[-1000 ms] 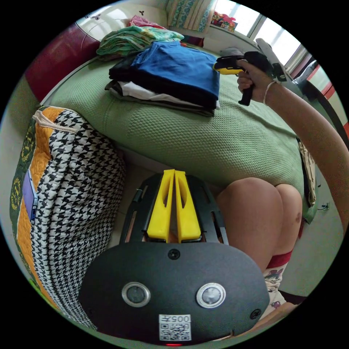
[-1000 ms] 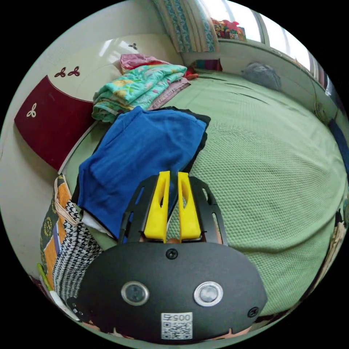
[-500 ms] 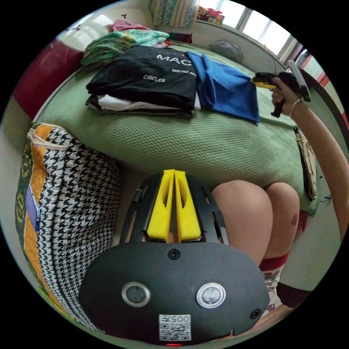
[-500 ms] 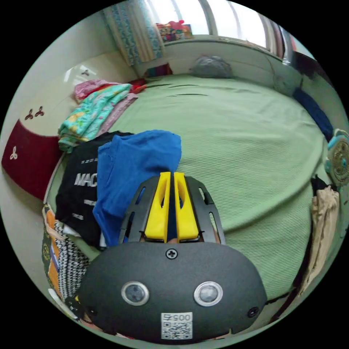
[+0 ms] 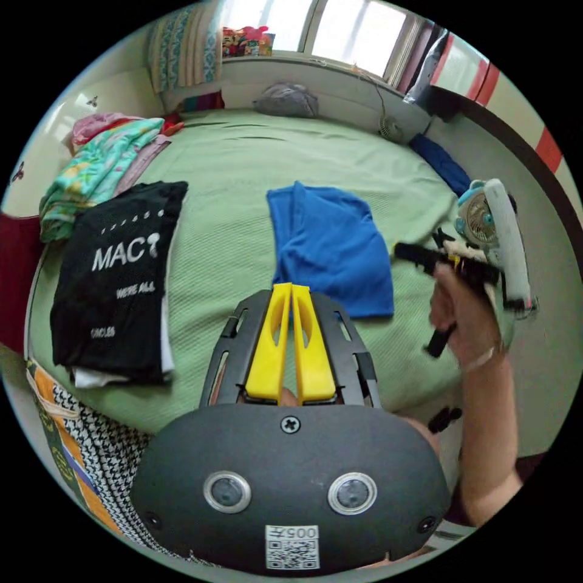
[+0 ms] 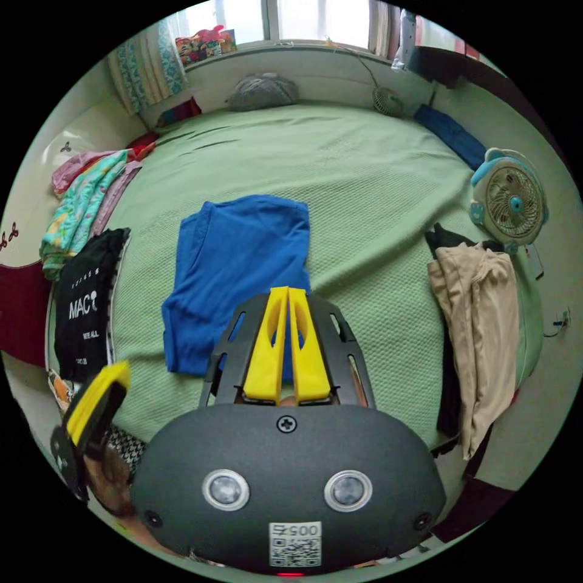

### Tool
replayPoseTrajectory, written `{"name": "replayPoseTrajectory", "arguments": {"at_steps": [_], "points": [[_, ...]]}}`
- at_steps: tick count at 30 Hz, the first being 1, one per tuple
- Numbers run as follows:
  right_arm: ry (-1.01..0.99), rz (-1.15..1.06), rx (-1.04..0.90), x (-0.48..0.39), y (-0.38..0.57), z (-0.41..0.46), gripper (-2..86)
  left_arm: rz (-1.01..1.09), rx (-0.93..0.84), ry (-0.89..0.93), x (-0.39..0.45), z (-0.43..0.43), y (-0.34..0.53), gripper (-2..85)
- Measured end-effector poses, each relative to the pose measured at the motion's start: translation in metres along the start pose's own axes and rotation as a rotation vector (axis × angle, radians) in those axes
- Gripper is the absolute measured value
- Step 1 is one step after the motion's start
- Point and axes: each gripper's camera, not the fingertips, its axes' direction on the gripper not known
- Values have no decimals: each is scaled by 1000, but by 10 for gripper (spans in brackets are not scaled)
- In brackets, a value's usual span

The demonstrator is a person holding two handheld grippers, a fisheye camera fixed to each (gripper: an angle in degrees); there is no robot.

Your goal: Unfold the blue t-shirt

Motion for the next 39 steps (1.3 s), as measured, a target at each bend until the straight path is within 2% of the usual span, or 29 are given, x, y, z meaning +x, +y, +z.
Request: {"name": "replayPoseTrajectory", "arguments": {"at_steps": [4,7,10,15,22,31,39], "points": [[-92,-22,13,1,25,13,-12,-14,32,-37,17,24,-6,-6],[-148,-47,-47,-1,34,20,-12,-2,-38,-14,25,40,-11,-7],[-56,-92,59,-14,26,9,-11,31,-3,-112,35,45,-27,-7],[12,-187,80,-28,15,8,-11,-3,-28,-43,38,61,-53,-7],[1,-179,74,-25,7,11,-11,66,-32,-125,57,82,-80,-7],[6,-177,65,-26,5,18,-12,-1,-41,-6,55,102,-103,-7],[-37,-147,30,-22,3,23,-12,36,-41,-17,61,117,-122,-7]]}}
